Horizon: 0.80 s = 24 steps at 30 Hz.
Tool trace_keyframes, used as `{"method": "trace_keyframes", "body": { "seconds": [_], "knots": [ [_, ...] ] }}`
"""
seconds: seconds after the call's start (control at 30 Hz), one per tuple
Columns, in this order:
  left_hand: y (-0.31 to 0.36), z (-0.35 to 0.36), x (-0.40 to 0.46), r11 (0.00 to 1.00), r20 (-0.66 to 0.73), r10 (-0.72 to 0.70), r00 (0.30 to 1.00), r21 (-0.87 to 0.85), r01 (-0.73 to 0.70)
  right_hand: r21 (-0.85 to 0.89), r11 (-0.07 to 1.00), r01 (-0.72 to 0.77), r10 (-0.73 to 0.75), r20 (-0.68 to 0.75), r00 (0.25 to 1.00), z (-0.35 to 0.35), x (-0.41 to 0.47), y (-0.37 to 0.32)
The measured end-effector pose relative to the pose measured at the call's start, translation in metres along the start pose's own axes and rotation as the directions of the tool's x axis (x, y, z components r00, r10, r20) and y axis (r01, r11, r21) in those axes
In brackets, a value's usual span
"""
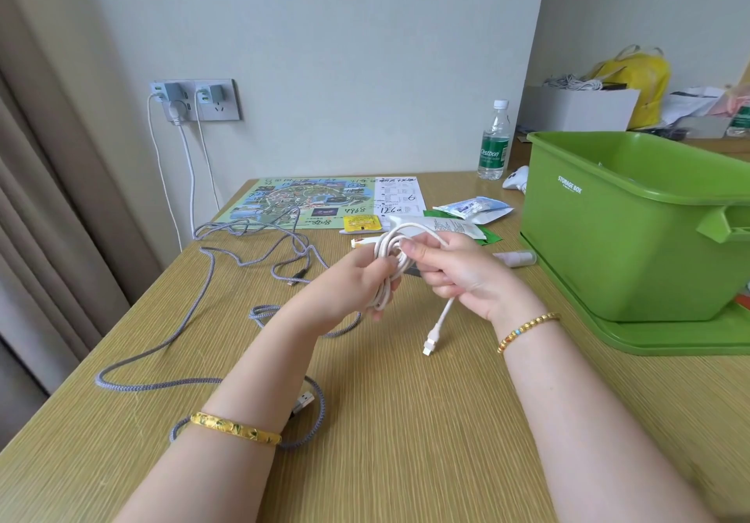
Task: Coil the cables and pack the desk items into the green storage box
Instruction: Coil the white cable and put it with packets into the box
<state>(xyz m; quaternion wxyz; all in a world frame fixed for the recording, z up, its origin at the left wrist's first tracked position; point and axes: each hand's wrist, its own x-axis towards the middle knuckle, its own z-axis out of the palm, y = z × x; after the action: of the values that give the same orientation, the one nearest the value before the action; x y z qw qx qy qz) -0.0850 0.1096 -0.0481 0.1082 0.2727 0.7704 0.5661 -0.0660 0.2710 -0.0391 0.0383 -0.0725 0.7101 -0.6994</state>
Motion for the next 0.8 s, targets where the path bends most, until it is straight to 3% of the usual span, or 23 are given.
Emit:
{"method": "trace_keyframes", "body": {
  "seconds": [0.17, 0.27, 0.43, 0.53, 0.67, 0.8],
  "knots": [
    [-0.001, 0.004, 0.004, 0.997, -0.134, -0.067, 0.989, -0.056, 0.06, 0.032, 0.999, 0.012, -0.009, -0.09, 0.996, 0.001, 0.002, 0.0],
    [-0.005, -0.002, 0.004, 0.997, -0.168, -0.062, 0.984, -0.057, 0.054, 0.153, 0.985, 0.08, -0.052, -0.181, 0.982, -0.002, 0.003, -0.002],
    [-0.001, -0.005, 0.003, 0.906, -0.119, -0.052, 0.991, -0.424, -0.003, 0.24, 0.962, 0.128, -0.043, -0.33, 0.943, -0.009, 0.003, -0.004],
    [0.002, -0.006, 0.005, 0.793, -0.224, -0.089, 0.97, -0.605, -0.067, 0.149, 0.985, 0.086, -0.034, -0.317, 0.948, -0.007, 0.004, 0.0],
    [0.003, -0.012, 0.007, 0.648, -0.324, -0.192, 0.927, -0.751, -0.128, -0.116, 0.993, 0.009, -0.041, -0.278, 0.96, -0.001, 0.005, 0.004],
    [0.004, -0.015, 0.006, 0.63, -0.317, -0.242, 0.917, -0.77, -0.099, -0.295, 0.955, -0.037, -0.051, -0.285, 0.957, 0.003, 0.006, 0.007]
  ]
}}
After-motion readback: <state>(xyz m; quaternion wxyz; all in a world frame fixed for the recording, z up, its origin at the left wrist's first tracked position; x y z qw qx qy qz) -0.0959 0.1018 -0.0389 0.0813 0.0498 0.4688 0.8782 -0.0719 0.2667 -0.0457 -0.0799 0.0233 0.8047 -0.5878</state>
